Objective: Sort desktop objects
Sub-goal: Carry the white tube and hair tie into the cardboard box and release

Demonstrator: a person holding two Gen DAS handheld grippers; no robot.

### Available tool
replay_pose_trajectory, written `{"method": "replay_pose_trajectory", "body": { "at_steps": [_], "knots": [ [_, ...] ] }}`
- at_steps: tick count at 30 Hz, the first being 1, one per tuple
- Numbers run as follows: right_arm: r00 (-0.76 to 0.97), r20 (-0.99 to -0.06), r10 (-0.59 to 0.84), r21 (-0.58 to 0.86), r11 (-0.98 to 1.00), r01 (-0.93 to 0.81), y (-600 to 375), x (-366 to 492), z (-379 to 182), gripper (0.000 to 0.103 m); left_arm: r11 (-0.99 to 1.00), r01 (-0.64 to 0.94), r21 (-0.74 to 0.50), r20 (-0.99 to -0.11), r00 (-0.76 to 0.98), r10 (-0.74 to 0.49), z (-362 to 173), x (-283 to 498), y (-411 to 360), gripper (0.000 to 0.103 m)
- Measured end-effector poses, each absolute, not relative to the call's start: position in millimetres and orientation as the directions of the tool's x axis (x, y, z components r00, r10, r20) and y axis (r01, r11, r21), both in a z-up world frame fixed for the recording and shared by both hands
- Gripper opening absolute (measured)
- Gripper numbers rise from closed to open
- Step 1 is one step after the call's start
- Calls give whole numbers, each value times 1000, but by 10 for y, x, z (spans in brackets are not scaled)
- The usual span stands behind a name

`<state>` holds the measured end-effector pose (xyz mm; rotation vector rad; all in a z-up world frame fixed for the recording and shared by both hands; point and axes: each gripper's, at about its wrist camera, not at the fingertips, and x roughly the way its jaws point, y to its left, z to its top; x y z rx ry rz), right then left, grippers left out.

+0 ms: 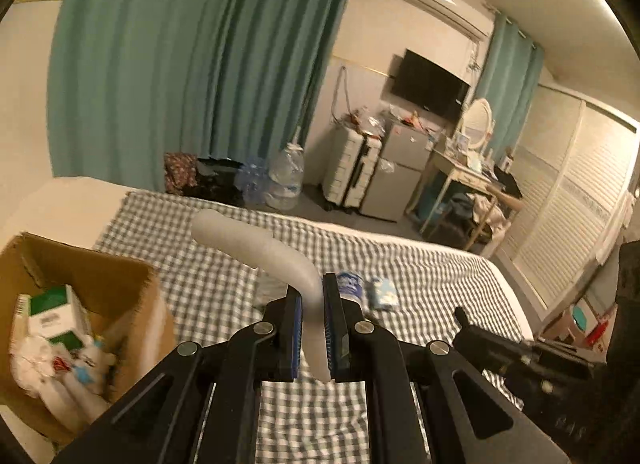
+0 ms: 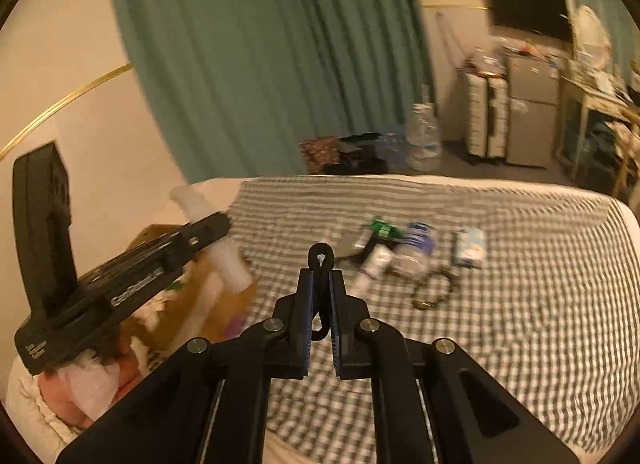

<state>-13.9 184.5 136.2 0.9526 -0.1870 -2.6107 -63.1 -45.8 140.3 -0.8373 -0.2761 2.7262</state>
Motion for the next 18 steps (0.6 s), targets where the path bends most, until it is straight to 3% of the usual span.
{"method": "replay_pose_trajectory", "body": {
  "at_steps": [9,18],
  "knots": [
    [-593,-609,-527,224,-831,509,571,-346,1413,7,-967,5,-253,-522,-842,133,1414,-670,-1524,9],
    [-406,-682,-609,325,-749,577,-422,-892,905,9,-951,249,-185,-639,-765,-77,802,-737,-2524,9]
  ]
}}
